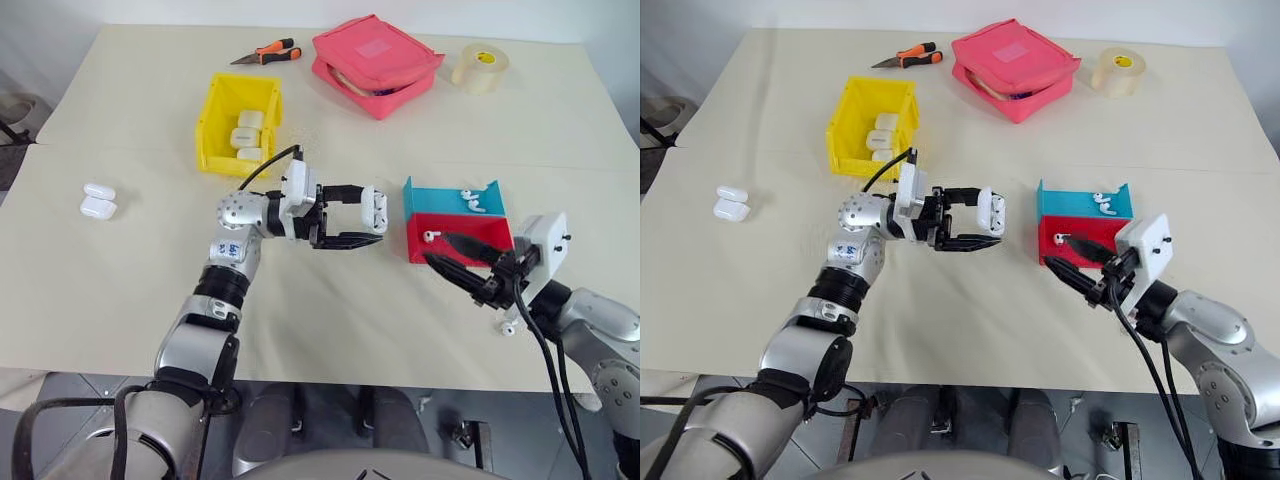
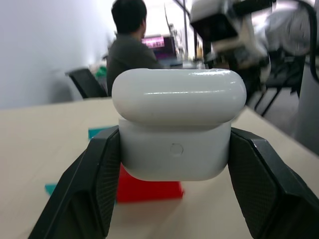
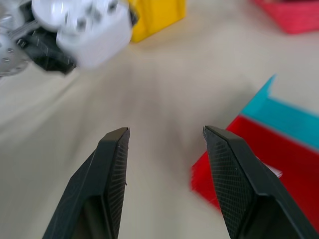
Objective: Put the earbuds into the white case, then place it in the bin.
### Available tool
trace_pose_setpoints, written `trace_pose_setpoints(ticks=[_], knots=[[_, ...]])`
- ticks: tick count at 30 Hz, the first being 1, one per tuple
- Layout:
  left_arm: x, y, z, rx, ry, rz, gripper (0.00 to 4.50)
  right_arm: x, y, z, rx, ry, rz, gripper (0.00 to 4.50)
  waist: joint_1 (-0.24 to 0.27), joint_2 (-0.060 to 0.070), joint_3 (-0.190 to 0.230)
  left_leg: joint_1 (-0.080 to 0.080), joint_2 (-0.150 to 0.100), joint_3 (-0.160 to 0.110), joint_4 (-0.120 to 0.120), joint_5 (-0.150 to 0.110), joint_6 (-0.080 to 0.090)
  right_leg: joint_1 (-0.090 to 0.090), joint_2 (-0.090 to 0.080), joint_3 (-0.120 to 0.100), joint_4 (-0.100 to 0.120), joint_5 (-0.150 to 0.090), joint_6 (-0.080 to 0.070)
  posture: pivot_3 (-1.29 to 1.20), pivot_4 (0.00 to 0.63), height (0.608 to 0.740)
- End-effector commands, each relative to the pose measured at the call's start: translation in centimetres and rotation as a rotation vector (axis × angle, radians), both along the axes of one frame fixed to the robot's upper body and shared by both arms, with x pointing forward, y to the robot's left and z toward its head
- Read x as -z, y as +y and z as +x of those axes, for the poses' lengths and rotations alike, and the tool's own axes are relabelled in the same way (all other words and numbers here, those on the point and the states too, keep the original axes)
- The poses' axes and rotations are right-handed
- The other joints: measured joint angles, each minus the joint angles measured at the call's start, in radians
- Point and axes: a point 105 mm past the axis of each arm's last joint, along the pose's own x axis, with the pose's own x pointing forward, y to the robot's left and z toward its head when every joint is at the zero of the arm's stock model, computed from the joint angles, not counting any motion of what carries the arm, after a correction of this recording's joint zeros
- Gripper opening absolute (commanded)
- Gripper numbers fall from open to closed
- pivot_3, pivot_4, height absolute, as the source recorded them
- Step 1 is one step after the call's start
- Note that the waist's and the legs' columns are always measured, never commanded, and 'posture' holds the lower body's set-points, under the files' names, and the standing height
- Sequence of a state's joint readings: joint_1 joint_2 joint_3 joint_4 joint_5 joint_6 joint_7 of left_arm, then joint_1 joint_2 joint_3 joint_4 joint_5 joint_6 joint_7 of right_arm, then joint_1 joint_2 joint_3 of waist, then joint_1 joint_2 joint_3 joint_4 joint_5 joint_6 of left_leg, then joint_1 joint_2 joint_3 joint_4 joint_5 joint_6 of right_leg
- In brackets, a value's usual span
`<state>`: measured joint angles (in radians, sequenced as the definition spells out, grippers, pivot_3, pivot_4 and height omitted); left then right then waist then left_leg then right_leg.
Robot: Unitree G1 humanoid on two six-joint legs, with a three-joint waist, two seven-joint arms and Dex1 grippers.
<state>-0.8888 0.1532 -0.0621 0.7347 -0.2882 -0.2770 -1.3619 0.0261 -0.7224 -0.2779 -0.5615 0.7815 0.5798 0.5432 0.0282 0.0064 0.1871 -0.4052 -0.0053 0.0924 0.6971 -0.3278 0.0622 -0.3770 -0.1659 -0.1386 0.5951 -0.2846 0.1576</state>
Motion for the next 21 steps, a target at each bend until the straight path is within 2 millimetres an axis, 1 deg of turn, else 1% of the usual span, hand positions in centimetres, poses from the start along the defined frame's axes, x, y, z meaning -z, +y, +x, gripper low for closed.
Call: trace_pose_setpoints(ticks=[1,3,5,6,7,10,12,13,17,19,21], knots=[[0.0,-0.4,0.1,0.019,-0.056,0.096,2.79,-2.5,0.2,-0.1,0.015,-0.115,-0.048,2.45,-0.001,0.0,0.0,0.0,0.0,0.0,0.0,0.0,0.0,0.0,0.0,0.0,0.0,0.0,0.0,0.0,0.15,0.74],[0.4,-0.4,0.3,0.021,-0.073,0.156,2.79,-3.4,0.7,-0.1,0.001,-0.146,-0.081,2.45,-0.002,0.0,0.0,0.0,0.0,0.0,0.0,0.0,0.0,0.0,0.0,0.0,0.0,0.0,0.0,0.0,0.15,0.74],[0.2,-0.6,0.4,0.019,-0.082,0.168,2.79,-4.5,1.4,-0.1,-0.006,-0.185,-0.102,2.45,-0.001,0.0,0.0,0.0,0.0,0.0,0.0,0.0,0.0,0.0,0.0,0.0,0.0,0.0,0.0,0.0,0.15,0.74],[0.2,-0.7,0.5,0.02,-0.082,0.176,2.79,-5.1,1.7,-0.1,-0.008,-0.198,-0.106,2.06,-0.002,0.0,0.0,0.0,0.0,0.0,0.0,0.0,0.0,0.0,0.0,0.0,0.0,0.0,0.0,0.0,0.15,0.74],[0.3,-0.7,0.5,0.024,-0.092,0.187,2.79,-5.7,2.1,-0.2,-0.021,-0.22,-0.128,1.83,-0.002,0.0,0.0,0.0,0.0,0.0,0.0,0.0,0.0,0.0,0.0,0.0,0.0,0.0,0.0,0.0,0.15,0.74],[0.6,-0.9,0.5,0.03,-0.11,0.226,2.79,-7.2,4.9,-0.6,-0.134,-0.254,-0.192,0.81,-0.004,0.0,0.0,0.0,0.0,0.0,0.0,0.0,0.0,-0.001,0.0,0.0,0.0,0.0,0.0,0.0,0.15,0.74],[0.6,-1.1,0.6,0.032,-0.114,0.24,2.79,-7.8,6.0,-0.3,-0.154,-0.254,-0.217,0.12,-0.005,0.0,0.0,0.0,0.001,0.0,0.0,0.0,0.0,-0.001,0.0,0.0,0.0,0.0,0.0,0.0,0.15,0.74],[0.6,-1.2,0.7,0.031,-0.119,0.245,2.79,-7.9,6.6,-0.1,-0.163,-0.238,-0.228,0.05,-0.005,0.0,0.0,-0.001,0.001,0.0,0.0,0.0,0.0,-0.002,0.0,0.0,0.0,0.0,0.0,0.0,0.15,0.74],[0.6,-1.5,0.9,0.028,-0.131,0.267,2.79,-7.9,8.6,0.4,-0.225,-0.164,-0.281,0.05,-0.003,0.0,0.0,-0.002,0.0,0.0,0.0,0.0,0.0,-0.002,-0.001,0.0,0.0,0.0,0.0,0.0,0.15,0.74],[0.7,-1.7,1.0,0.023,-0.134,0.276,2.79,-6.8,9.4,0.4,-0.27,-0.095,-0.336,0.05,-0.004,0.0,0.0,-0.002,0.0,-0.001,0.0,0.0,0.0,-0.002,-0.001,0.0,0.0,0.0,0.0,0.0,0.15,0.74],[0.7,-1.8,1.1,0.018,-0.136,0.279,2.79,-6.0,9.8,0.4,-0.293,-0.05,-0.365,0.05,-0.004,0.0,0.0,-0.002,0.0,-0.001,0.0,-0.001,0.001,-0.002,-0.001,0.0,0.0,0.0,0.0,0.0,0.15,0.74]])
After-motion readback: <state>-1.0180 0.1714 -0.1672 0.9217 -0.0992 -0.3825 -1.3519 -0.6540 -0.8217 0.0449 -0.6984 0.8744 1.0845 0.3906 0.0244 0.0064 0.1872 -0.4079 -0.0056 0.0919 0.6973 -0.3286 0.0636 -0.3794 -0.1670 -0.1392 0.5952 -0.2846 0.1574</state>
